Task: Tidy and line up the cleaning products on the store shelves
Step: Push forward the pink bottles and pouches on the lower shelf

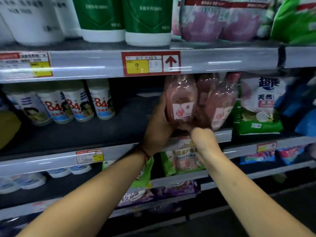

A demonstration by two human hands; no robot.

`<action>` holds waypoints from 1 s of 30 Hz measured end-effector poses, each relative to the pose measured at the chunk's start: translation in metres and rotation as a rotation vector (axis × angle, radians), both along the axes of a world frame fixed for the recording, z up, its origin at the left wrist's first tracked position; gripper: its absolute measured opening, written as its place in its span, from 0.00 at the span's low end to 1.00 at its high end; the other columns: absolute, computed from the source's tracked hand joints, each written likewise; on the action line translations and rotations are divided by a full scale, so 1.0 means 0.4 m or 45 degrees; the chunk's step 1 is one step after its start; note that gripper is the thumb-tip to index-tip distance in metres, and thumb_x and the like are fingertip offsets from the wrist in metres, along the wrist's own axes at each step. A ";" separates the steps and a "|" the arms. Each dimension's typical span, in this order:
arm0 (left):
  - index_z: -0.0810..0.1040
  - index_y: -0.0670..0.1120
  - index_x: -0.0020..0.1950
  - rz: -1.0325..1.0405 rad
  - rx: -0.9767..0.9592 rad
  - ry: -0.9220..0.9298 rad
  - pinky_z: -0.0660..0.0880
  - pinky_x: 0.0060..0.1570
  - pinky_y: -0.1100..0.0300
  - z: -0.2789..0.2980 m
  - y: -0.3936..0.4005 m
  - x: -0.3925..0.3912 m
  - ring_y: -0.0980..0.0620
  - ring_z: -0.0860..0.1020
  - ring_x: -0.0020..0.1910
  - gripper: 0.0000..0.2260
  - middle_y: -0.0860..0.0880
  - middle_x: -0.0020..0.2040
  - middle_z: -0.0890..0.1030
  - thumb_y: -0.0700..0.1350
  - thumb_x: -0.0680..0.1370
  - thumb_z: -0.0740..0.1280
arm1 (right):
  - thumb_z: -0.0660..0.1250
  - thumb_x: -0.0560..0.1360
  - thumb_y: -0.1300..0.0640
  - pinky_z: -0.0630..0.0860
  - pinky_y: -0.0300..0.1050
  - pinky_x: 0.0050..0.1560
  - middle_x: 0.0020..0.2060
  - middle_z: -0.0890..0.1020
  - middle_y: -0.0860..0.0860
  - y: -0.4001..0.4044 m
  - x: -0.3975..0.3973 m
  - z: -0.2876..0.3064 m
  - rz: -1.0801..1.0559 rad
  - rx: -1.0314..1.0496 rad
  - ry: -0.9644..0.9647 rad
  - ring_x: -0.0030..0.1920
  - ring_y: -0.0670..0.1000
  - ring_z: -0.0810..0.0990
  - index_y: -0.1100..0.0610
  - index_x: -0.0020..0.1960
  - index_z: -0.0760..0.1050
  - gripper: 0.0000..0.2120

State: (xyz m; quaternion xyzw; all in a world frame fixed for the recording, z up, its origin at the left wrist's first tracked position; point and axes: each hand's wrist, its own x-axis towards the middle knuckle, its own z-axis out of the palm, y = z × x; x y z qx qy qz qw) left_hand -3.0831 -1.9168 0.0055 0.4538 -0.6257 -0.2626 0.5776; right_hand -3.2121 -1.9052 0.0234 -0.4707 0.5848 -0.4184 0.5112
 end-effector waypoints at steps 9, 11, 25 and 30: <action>0.59 0.48 0.80 0.127 0.036 -0.088 0.68 0.72 0.48 -0.022 0.011 -0.064 0.51 0.72 0.72 0.33 0.53 0.73 0.73 0.38 0.80 0.70 | 0.73 0.72 0.59 0.71 0.50 0.68 0.61 0.81 0.54 0.012 -0.054 -0.035 0.111 -0.082 0.038 0.61 0.56 0.77 0.57 0.67 0.76 0.23; 0.57 0.51 0.81 0.142 0.101 -0.110 0.68 0.72 0.43 -0.029 0.017 -0.065 0.51 0.71 0.73 0.36 0.53 0.74 0.72 0.46 0.78 0.73 | 0.72 0.67 0.53 0.71 0.49 0.68 0.63 0.80 0.52 0.020 -0.059 -0.038 0.138 -0.105 0.062 0.63 0.55 0.76 0.55 0.70 0.74 0.32; 0.57 0.57 0.80 0.619 0.560 -1.045 0.63 0.73 0.53 0.001 0.193 -0.080 0.49 0.63 0.76 0.32 0.51 0.79 0.64 0.57 0.79 0.66 | 0.67 0.78 0.50 0.72 0.44 0.57 0.59 0.76 0.48 0.100 -0.210 -0.035 0.578 -0.556 0.724 0.57 0.49 0.75 0.50 0.69 0.72 0.20; 0.49 0.57 0.82 0.580 0.845 -1.258 0.64 0.73 0.48 -0.008 0.330 -0.013 0.46 0.61 0.77 0.37 0.49 0.81 0.59 0.64 0.78 0.62 | 0.67 0.77 0.48 0.69 0.52 0.68 0.64 0.75 0.51 0.163 -0.166 -0.013 0.829 -0.774 1.089 0.65 0.56 0.73 0.54 0.72 0.70 0.25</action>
